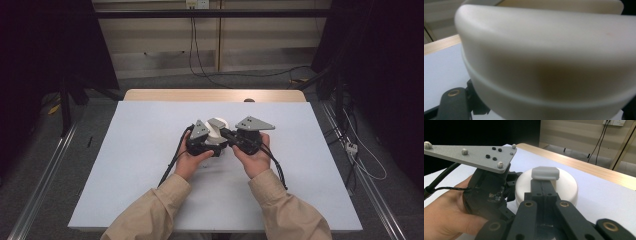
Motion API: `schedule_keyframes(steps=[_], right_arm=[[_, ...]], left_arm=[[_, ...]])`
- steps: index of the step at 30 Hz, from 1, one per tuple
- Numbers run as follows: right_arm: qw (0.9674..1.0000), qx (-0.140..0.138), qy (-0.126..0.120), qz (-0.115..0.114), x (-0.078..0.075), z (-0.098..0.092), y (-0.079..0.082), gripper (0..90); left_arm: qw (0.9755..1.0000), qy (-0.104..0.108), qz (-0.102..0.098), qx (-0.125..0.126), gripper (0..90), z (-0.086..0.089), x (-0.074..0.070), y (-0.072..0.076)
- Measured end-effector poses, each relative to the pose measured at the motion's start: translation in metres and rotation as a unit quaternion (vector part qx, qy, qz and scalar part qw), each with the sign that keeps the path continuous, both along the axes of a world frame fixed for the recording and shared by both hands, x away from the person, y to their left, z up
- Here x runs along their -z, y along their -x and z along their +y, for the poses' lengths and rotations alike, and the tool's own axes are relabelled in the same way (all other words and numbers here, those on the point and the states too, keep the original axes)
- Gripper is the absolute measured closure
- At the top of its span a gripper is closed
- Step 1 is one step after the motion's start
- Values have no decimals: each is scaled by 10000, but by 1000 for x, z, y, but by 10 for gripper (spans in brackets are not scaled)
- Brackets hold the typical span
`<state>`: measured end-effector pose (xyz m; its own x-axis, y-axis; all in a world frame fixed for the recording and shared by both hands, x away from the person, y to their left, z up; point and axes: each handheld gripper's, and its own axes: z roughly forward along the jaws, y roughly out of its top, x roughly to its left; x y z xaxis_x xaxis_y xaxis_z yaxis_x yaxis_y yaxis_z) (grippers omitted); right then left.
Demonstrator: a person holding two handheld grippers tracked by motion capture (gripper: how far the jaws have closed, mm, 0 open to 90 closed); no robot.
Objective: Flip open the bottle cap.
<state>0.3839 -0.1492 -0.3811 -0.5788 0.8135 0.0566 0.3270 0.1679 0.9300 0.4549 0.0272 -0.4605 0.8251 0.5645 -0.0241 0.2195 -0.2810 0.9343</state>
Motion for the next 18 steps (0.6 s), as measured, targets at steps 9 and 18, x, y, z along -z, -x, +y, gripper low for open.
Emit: schedule_keyframes(steps=[9,18], right_arm=[[10000,-17,20,-13,-1,0,0,900],[10000,2,3,-30,-1,1,-2,900]], left_arm=[[10000,2,14,-2,185,0,0,0],[10000,3,19,33,185,0,0,0]])
